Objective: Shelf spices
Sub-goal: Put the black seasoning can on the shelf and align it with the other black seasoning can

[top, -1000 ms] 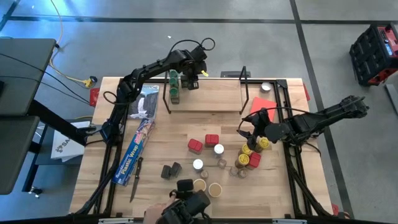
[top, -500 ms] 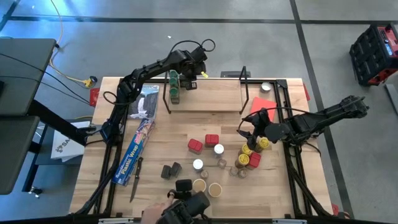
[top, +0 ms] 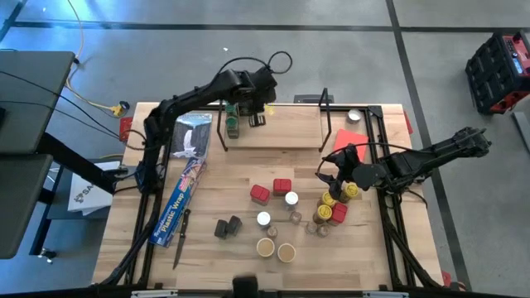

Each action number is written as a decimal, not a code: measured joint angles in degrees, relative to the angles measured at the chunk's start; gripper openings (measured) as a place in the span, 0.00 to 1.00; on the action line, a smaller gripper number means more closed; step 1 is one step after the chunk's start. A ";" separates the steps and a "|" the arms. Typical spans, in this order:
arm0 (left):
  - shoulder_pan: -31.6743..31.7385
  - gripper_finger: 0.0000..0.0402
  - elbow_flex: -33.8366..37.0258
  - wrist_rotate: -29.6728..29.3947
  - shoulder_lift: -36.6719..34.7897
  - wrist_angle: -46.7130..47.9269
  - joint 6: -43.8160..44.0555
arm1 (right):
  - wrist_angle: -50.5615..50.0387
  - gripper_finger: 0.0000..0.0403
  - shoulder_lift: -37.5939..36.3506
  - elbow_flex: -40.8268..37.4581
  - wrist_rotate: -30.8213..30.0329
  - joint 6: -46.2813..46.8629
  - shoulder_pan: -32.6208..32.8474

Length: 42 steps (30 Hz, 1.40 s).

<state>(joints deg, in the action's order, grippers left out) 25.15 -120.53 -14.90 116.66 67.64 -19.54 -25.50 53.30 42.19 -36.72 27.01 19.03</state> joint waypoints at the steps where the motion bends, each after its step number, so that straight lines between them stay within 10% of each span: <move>1: -1.90 0.21 -0.02 1.09 -1.06 1.10 2.49 | 0.01 0.70 0.00 0.00 0.43 0.15 0.00; 12: -29.45 0.21 0.55 -4.48 -4.55 12.91 22.03 | 0.09 0.70 0.02 0.00 2.25 0.19 1.43; 19: -44.21 0.21 9.64 -14.99 -4.99 20.34 51.40 | 0.09 0.70 0.02 0.00 2.25 1.18 2.91; 24: -52.59 0.22 14.08 -9.54 -4.99 22.31 77.30 | 0.13 0.70 0.02 0.00 2.25 1.09 3.60; 42: -69.63 0.74 17.54 -1.62 -5.18 19.78 131.96 | 2.83 0.70 0.01 0.00 2.25 -2.49 3.63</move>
<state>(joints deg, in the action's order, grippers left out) -44.48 -102.99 -16.52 111.48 87.41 112.42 -22.66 53.31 42.19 -34.48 24.52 22.65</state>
